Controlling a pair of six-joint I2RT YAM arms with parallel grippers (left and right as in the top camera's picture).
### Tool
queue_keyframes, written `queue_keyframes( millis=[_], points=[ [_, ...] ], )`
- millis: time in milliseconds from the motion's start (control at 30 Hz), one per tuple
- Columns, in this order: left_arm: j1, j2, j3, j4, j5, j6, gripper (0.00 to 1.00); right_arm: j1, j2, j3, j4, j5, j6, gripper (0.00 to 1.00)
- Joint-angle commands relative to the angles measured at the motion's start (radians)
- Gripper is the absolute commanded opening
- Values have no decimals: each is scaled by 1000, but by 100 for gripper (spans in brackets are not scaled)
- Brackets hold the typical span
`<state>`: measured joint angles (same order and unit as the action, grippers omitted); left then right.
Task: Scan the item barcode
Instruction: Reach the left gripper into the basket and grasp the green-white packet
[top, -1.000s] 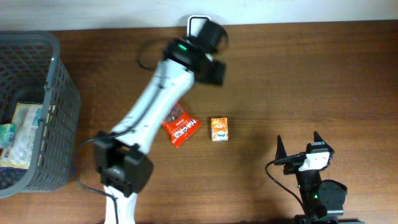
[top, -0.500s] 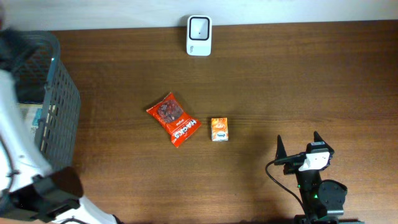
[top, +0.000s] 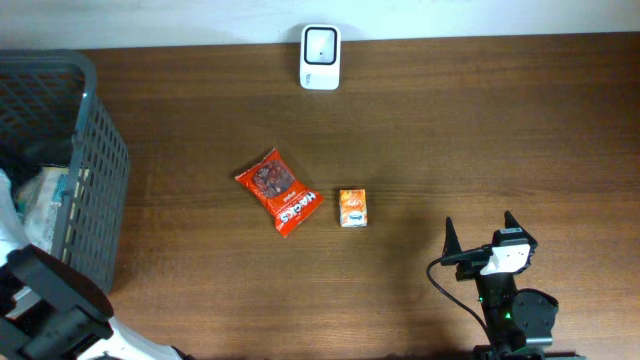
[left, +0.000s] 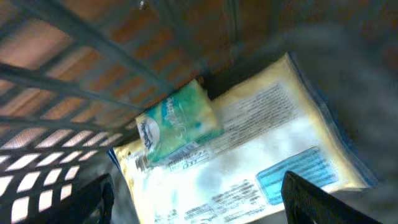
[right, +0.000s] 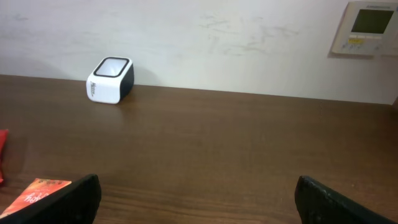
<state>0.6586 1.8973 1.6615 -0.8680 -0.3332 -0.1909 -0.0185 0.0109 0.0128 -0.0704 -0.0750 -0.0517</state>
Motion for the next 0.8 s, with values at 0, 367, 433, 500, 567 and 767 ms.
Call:
queue_keyframes(
  millis=[0,367,433,500,567,767],
  points=[
    [0,4,-95,55,-4,212,84,6,-7,-7,-1,5,3,99],
    [43,8,-210,235,-4,432,71,6,-7,-7,-1,5,3,99],
    [60,9,-210,254,-3,432,72,6,-7,-7,-1,5,3,99],
    [75,15,-210,270,-3,432,70,6,-7,-7,-1,5,3,98],
    [83,27,-210,281,-3,432,70,6,-7,-7,-1,5,3,99],
    [97,106,-210,284,-4,432,68,6,-7,-7,-1,5,3,99]
  ],
)
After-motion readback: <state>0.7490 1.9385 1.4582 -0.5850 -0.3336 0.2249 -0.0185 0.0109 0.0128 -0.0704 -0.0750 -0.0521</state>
